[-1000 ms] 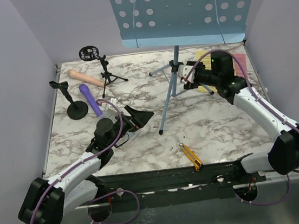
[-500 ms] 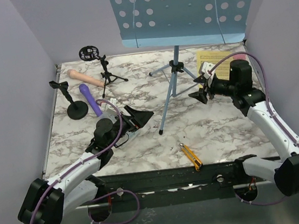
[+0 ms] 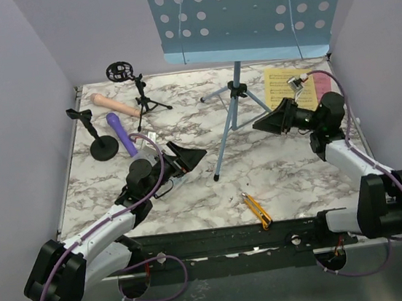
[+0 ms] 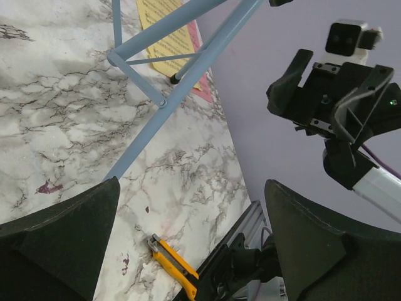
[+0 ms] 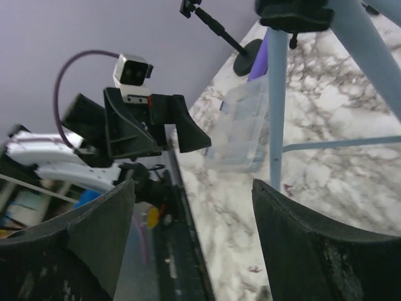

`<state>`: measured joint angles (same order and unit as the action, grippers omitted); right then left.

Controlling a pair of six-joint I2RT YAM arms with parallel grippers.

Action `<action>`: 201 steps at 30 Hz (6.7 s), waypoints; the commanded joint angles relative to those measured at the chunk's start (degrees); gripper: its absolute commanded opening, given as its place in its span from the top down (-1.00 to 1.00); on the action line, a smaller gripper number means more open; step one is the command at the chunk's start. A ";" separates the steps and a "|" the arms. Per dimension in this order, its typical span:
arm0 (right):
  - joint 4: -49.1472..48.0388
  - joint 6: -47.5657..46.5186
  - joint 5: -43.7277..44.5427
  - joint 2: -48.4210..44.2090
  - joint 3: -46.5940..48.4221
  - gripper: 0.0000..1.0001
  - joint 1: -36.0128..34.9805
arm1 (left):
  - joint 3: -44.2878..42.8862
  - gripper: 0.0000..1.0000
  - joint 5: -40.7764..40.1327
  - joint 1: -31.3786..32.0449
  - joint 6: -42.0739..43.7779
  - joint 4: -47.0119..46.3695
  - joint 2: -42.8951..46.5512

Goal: Pack up the instrument practice props
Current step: Unscrew the knob on the music stand, then close the music stand at the center of the board.

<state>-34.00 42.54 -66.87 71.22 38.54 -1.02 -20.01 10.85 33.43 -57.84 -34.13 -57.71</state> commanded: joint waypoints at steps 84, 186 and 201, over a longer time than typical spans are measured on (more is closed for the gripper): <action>17.14 -10.69 18.70 15.11 27.91 0.30 -7.83 | -1.73 -0.98 1.77 -0.29 2.42 -0.28 0.32; -3.77 -56.02 8.45 9.82 6.13 1.00 -4.52 | -38.57 1.00 -10.33 11.98 47.52 1.81 -29.45; -5.12 -58.47 7.19 8.23 4.08 1.00 -4.54 | -34.28 1.00 -10.38 12.50 49.68 -1.94 -28.99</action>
<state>-34.68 -13.52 -55.27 81.08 42.65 -4.91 -54.46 1.87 46.13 -9.06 -26.89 -89.14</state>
